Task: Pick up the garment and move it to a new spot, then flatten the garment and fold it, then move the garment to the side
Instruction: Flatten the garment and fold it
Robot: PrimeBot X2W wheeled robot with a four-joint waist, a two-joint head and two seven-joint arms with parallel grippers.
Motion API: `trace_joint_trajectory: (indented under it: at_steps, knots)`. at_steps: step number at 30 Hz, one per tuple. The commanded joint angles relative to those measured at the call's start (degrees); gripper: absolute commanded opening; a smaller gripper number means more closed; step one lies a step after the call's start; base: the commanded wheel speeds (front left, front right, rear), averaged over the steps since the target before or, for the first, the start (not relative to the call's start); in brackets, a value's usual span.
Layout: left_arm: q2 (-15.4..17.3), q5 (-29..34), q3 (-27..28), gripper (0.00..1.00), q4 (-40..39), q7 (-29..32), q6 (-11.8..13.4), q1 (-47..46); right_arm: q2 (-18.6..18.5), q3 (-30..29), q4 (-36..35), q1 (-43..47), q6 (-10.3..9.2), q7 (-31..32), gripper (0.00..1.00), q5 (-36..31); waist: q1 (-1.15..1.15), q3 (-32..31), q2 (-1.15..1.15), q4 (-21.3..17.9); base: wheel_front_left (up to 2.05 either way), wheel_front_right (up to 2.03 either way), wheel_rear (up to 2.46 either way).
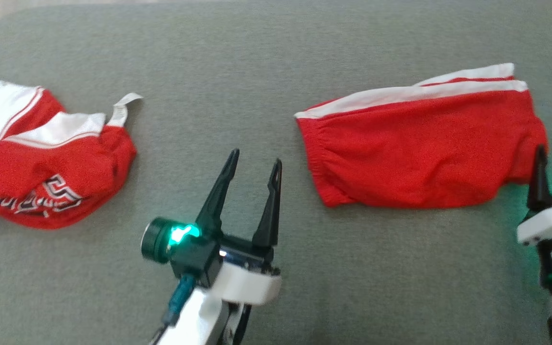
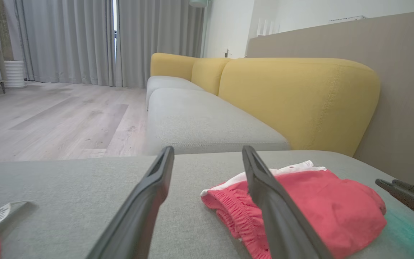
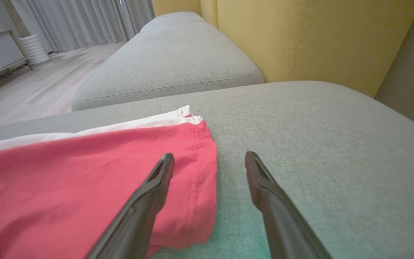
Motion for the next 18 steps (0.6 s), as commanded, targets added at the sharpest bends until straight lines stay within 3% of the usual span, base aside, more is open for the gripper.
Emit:
trace_joint_trajectory:
  at_steps: [1, 4, 12, 18]
  knots:
    - [0.17, 0.8, 2.21, 1.0, -2.44, -0.29, 0.48, -0.19, -1.08, 0.63, -1.23, -2.5, -0.04, 0.59, 1.0, 0.6, 0.01, 0.02, 0.0, 1.27, 0.0, 0.0, 0.0]
    - [0.17, 2.37, 2.15, 1.0, -3.95, -0.29, 0.85, 2.37, -2.8, -2.18, 1.89, -5.09, -0.04, 3.74, 1.0, 0.8, 0.01, 0.37, 0.0, 4.03, 0.0, 0.0, 0.0]
    - [0.17, 4.32, -0.35, 1.0, -5.32, -0.29, 1.0, 3.71, -7.22, -8.58, 12.29, -10.43, -0.04, 7.95, 1.0, -6.84, 0.01, 1.42, 0.0, 11.33, 0.0, 0.0, 0.0]
    - [0.17, 3.58, -0.98, 1.0, -5.53, -0.29, 1.58, 3.45, -5.67, -11.65, 18.81, -12.28, -0.04, 9.83, 1.0, -8.26, 0.01, 1.17, 0.0, 13.64, 0.0, 0.0, 0.0]
